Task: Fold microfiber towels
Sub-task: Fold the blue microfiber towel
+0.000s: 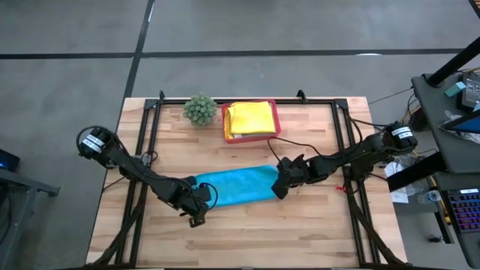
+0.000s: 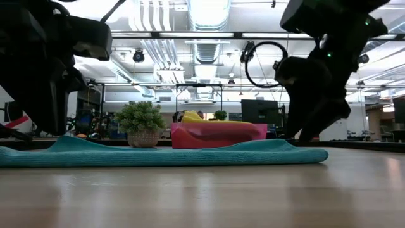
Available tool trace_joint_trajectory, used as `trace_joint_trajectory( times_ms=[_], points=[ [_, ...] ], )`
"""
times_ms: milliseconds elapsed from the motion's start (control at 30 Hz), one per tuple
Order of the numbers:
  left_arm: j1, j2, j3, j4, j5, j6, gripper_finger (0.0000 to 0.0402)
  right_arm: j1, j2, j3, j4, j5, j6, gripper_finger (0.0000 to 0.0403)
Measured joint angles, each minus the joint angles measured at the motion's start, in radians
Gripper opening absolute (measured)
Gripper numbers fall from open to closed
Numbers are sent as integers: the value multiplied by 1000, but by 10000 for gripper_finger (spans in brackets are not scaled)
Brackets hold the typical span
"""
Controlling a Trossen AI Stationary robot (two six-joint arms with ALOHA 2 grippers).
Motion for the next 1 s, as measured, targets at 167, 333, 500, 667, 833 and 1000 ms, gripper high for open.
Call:
trace_joint_trajectory(
  times_ms=[167,333,500,667,833,1000],
  points=[
    [0,0,0,0,-19,1,93,-12,0,-68,129,-24,40,304],
    [0,0,-3,2,-22,0,93,-14,2,-141,281,-50,89,313],
    [0,0,-16,28,-26,0,93,-14,2,-189,413,-49,127,314],
    [0,0,-24,36,-30,0,93,-14,2,-208,514,-52,135,314],
    [0,0,-30,49,-33,0,93,-14,12,-208,555,-52,133,304],
    [-1,0,-31,52,-41,0,93,-14,74,-208,626,-51,129,297]
  ],
)
